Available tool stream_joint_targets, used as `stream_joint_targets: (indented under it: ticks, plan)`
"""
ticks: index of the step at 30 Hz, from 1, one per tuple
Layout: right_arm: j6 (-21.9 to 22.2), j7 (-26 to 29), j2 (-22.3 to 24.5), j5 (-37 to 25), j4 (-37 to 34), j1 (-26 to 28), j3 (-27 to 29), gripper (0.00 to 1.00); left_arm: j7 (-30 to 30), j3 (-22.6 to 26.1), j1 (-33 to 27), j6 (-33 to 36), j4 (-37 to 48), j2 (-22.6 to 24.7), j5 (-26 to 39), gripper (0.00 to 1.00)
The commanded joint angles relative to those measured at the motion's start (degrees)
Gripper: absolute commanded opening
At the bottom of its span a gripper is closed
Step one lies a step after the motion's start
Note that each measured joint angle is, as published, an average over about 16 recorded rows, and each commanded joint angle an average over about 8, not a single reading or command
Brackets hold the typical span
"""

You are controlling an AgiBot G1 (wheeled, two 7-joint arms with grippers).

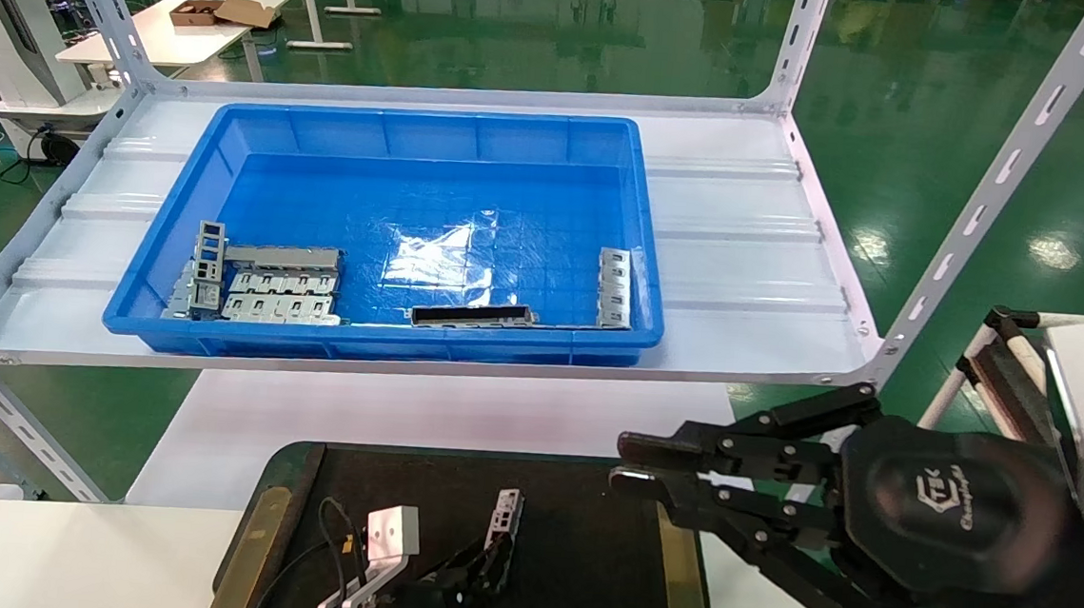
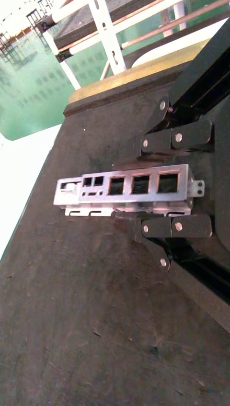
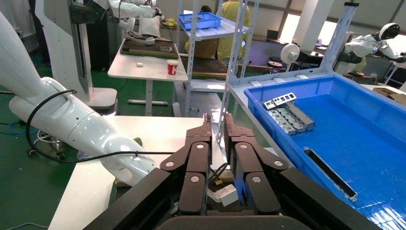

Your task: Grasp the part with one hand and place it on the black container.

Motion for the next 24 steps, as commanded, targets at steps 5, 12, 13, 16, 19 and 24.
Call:
stream_joint_targets:
  ticks: [5, 12, 13, 16, 19, 24]
  plan:
    - [0.00, 0.00, 0.00, 0.00, 0.00, 0.00, 0.00, 1.00, -0.99, 3.44, -1.99, 1.47, -0.36, -2.23, 0.99, 1.00]
    - [0.00, 0.00, 0.00, 0.00, 0.00, 0.00, 0.00, 1.00, -1.10, 7.52, -5.32, 6.59, -6.42, -9.48, 4.46, 1.00]
    - [0.00, 0.00, 0.00, 0.00, 0.00, 0.00, 0.00, 1.00, -0.94, 7.87, -5.67, 7.28, -7.80, -10.58, 4.95, 1.00]
    - [0.00, 0.00, 0.00, 0.00, 0.00, 0.00, 0.00, 1.00, -0.24, 8.46, -6.41, 9.36, -12.09, -13.58, 5.97, 1.00]
    - [0.00, 0.00, 0.00, 0.00, 0.00, 0.00, -0.01, 1.00, 1.20, 8.53, -6.90, 11.84, -16.14, -16.15, 6.38, 1.00]
    - [0.00, 0.00, 0.00, 0.00, 0.00, 0.00, -0.01, 1.00, 5.63, 7.58, -7.50, 16.92, -21.07, -19.45, 5.44, 1.00]
